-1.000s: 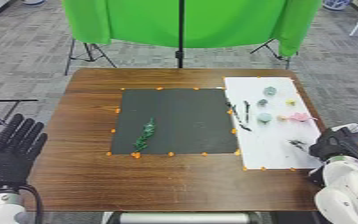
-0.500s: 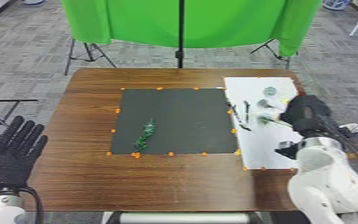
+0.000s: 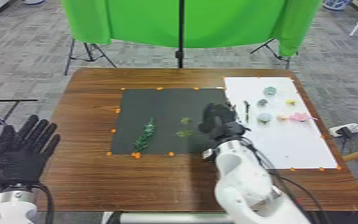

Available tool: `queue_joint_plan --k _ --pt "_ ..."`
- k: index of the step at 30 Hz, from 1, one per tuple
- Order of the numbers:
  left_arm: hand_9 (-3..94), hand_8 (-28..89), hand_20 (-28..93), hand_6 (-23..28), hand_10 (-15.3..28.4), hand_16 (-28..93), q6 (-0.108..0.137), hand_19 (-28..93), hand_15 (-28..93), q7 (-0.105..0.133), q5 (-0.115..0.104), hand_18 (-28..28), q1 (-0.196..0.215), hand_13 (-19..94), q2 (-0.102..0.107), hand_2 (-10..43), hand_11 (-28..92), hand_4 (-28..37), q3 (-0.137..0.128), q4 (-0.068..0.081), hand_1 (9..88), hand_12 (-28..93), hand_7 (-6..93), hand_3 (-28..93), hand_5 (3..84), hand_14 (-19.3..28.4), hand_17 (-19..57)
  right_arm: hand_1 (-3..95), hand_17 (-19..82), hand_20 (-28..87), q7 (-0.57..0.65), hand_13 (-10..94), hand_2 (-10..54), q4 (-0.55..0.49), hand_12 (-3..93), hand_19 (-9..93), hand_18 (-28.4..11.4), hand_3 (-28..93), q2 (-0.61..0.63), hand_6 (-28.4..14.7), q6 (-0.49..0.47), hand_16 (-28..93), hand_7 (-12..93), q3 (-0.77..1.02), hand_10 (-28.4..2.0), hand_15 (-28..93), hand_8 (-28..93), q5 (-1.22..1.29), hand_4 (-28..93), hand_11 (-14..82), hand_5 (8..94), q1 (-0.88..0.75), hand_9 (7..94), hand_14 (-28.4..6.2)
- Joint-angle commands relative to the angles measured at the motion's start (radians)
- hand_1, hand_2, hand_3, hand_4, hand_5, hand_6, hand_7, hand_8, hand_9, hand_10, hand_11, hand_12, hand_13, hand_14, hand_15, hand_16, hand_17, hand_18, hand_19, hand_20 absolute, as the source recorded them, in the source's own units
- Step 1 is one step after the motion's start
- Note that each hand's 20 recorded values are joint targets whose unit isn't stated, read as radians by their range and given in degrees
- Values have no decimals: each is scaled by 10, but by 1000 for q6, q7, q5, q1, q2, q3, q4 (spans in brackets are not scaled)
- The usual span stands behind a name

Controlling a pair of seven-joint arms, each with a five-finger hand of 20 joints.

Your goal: Arrange flowers

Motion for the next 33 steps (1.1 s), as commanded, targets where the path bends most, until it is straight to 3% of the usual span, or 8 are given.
queue_joint_plan --k 1,6,13,18,21,26,33 --pt "382 -104 113 91 143 -27 27 315 219 -13 -17 133 -19 304 23 141 191 -283 14 8 255 96 123 736 441 136 -64 515 299 413 34 589 -95 91 428 867 -266 744 -111 -50 15 296 349 -78 -163 734 136 -50 -233 291 764 26 768 -180" --pt "383 -106 113 93 143 -30 25 317 225 -13 -20 133 -13 306 21 142 193 -283 8 9 253 95 125 739 444 135 -63 455 296 396 50 577 -95 72 267 881 -275 738 -113 -71 39 286 271 -93 -197 744 103 -15 -223 387 731 25 711 -195" --pt "384 -107 114 92 142 -32 11 318 228 -14 -16 133 -18 306 24 132 195 -283 4 15 257 95 126 753 444 135 -63 394 297 379 56 566 -83 31 265 893 -279 792 -99 -82 55 272 266 -89 -218 754 -24 7 -216 427 668 8 650 -204" --pt "384 -106 114 92 143 -33 4 319 229 -9 -17 134 -9 306 12 127 196 -283 -6 13 260 95 126 753 443 135 -63 378 297 374 66 566 -76 -25 262 898 -280 792 -40 -80 42 268 268 -47 -219 756 -106 22 -205 430 666 -21 646 -204" --pt "384 -106 113 92 143 -34 2 317 228 -3 -18 133 -2 306 9 127 195 -283 -12 12 261 95 125 751 443 135 -62 351 298 377 85 571 -40 -66 256 900 -280 785 2 -78 -43 268 256 3 -221 754 -111 72 -205 420 694 -44 660 -204" --pt "384 -106 115 92 143 -34 5 319 228 -2 -20 134 9 307 5 129 196 -283 -16 10 260 95 126 748 443 135 -62 304 280 380 64 532 90 -66 242 884 -271 783 41 -75 -99 271 252 39 -231 731 -101 79 -210 357 750 -98 665 -223" --pt "385 -107 115 92 143 -34 0 320 230 -11 -15 133 -3 307 9 133 196 -283 -11 14 258 95 127 746 444 134 -62 290 270 385 40 517 126 -63 235 872 -266 788 23 -73 -157 269 245 8 -233 727 -98 98 -206 330 799 -126 666 -228"
